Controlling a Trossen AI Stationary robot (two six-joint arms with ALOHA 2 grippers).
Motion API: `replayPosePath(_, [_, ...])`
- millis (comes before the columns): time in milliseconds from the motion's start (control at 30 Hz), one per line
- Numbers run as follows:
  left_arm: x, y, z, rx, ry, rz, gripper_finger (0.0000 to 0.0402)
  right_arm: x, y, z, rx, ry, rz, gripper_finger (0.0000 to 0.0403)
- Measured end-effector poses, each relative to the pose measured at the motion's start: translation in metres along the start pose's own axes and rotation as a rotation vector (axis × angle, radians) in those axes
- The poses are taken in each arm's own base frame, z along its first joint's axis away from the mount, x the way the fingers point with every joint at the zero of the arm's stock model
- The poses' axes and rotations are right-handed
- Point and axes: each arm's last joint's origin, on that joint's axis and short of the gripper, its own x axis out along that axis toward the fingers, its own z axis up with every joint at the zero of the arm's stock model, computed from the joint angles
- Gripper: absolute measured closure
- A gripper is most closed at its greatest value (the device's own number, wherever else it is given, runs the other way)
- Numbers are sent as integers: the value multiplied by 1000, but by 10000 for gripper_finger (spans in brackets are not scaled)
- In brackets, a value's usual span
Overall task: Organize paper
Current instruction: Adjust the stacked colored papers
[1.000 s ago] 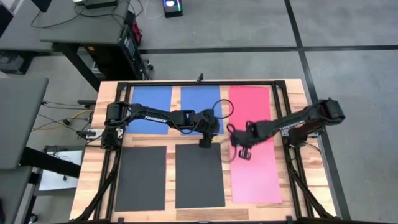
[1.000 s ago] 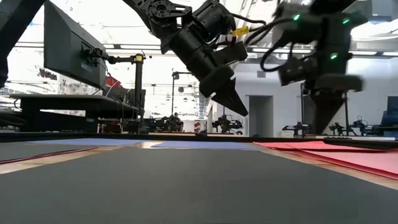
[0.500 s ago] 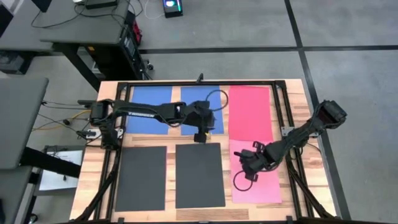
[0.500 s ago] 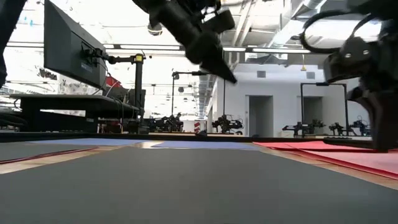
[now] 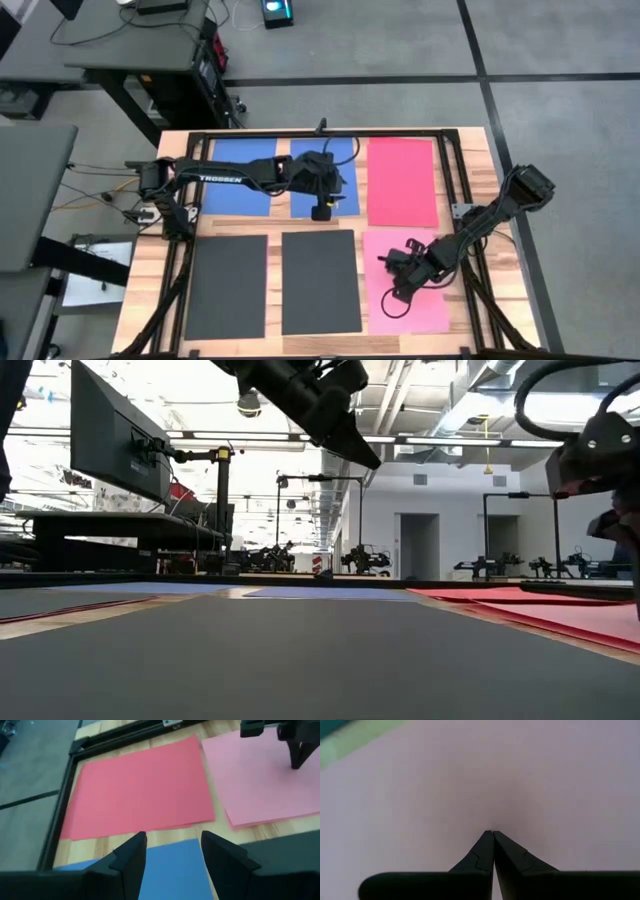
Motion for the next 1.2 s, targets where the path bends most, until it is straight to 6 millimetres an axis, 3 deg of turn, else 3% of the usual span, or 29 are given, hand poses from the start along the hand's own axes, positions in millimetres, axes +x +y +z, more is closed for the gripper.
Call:
replayPosePath(433, [0,-2,-1,-6,17,-9,229,-6,5,2,34,43,0,403])
replayPosePath(800, [0,-2,-2,-13,27,-12,228,-29,22,17,-71,27,-15,403])
replayPosePath(900, [0,-2,-2,-14,27,-12,228,-31,13,22,-104,18,-113,403])
replayPosePath(1067, [0,-2,-2,-14,28,-12,228,-31,-18,35,-114,71,-328,403])
replayPosePath(1200, [0,-2,-2,-14,28,-12,228,-29,-36,52,-141,98,-357,403])
